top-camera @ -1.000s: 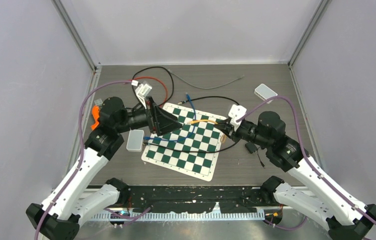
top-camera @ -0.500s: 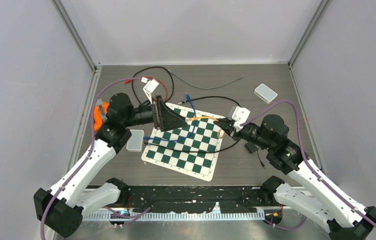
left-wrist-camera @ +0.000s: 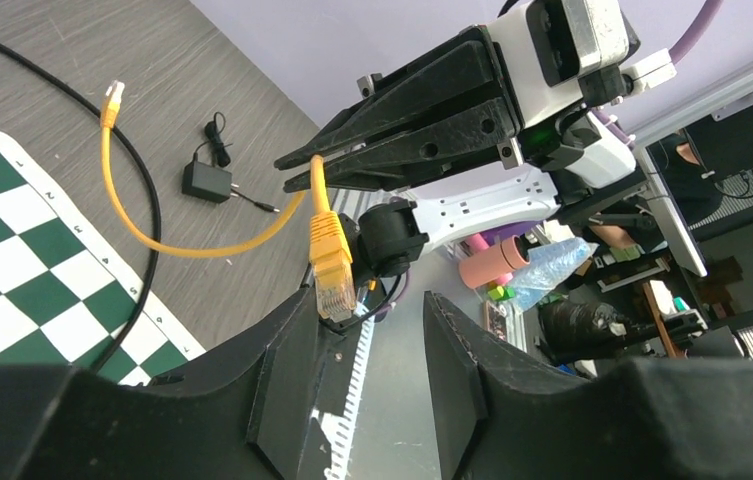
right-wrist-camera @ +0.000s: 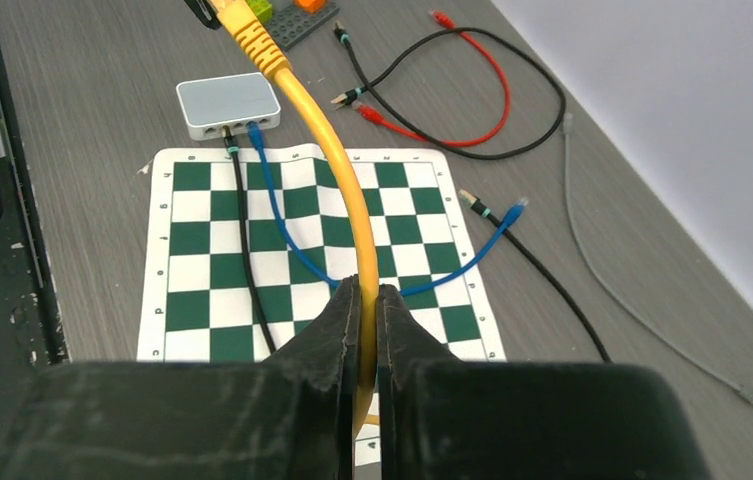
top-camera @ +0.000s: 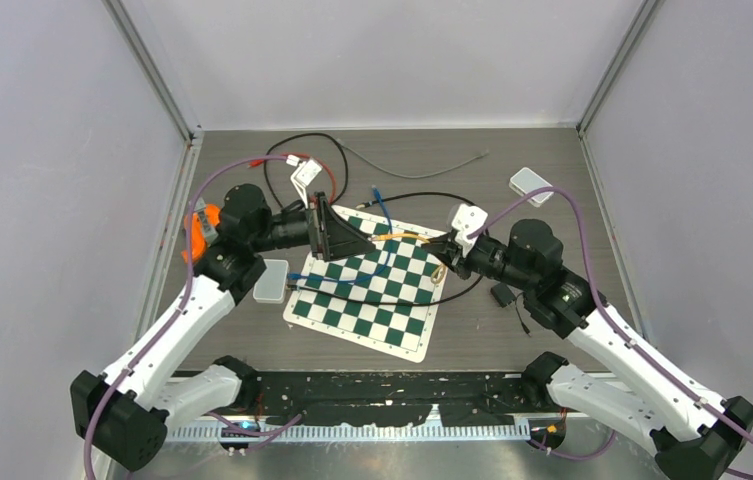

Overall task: Insert the plug into the switch port
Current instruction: Pick up the connector from the center of the board.

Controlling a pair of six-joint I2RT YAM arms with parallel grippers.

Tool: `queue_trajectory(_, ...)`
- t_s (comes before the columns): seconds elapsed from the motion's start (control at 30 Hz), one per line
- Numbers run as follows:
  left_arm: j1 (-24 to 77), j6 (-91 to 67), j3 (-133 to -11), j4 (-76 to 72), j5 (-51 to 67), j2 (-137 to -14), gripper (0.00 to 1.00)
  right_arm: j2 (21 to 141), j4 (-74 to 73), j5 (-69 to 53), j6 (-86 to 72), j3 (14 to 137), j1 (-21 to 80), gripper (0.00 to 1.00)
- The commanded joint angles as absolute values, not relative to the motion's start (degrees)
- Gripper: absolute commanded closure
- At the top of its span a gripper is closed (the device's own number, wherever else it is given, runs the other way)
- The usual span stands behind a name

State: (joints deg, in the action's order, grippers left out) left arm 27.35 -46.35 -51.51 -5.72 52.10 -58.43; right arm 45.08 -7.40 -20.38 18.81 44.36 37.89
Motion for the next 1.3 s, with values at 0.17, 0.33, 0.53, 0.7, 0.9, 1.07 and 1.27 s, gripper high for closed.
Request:
queue_trajectory(0.17,27.1,-40.6,-54.5,-1.9,52.6,-60.5,0.59,47.8,-11.9,-21.0,14.7,49.4,38.2,0.95)
queue_trajectory(0.33,27.1,-19.4,-54.1,5.7,43.6,-54.1,0.49,52.4,-25.9,-20.9,7.4,59.9,38.1,0.95)
queue_trajectory(0.53,27.2,9.9,-40.7,-6.6,32.3,-40.9,0.42,55.2,-31.9,-25.3,-1.7,63.7,38.1,0.95)
queue_trajectory(0.7,27.3,38.9,-35.6,-9.6,37.4,-37.8,0.40,55.9,-34.4,-26.7,-8.8,66.0,37.7,0.95)
queue_trajectory(0.9,28.6,55.8,-35.3,-10.1,35.7,-38.3,0.43,60.3,-36.2,-30.7,-13.9,68.7,37.3,0.95)
queue_trajectory(1.07,30.9,59.8,-37.1,-6.7,35.7,-38.6,0.46,64.0,-35.7,-31.7,-16.7,69.8,37.1,0.95)
queue_trajectory(1.27,31.8,59.8,-38.0,-1.5,37.0,-39.1,0.54,67.8,-34.1,-33.5,-19.0,70.2,36.9,0.95)
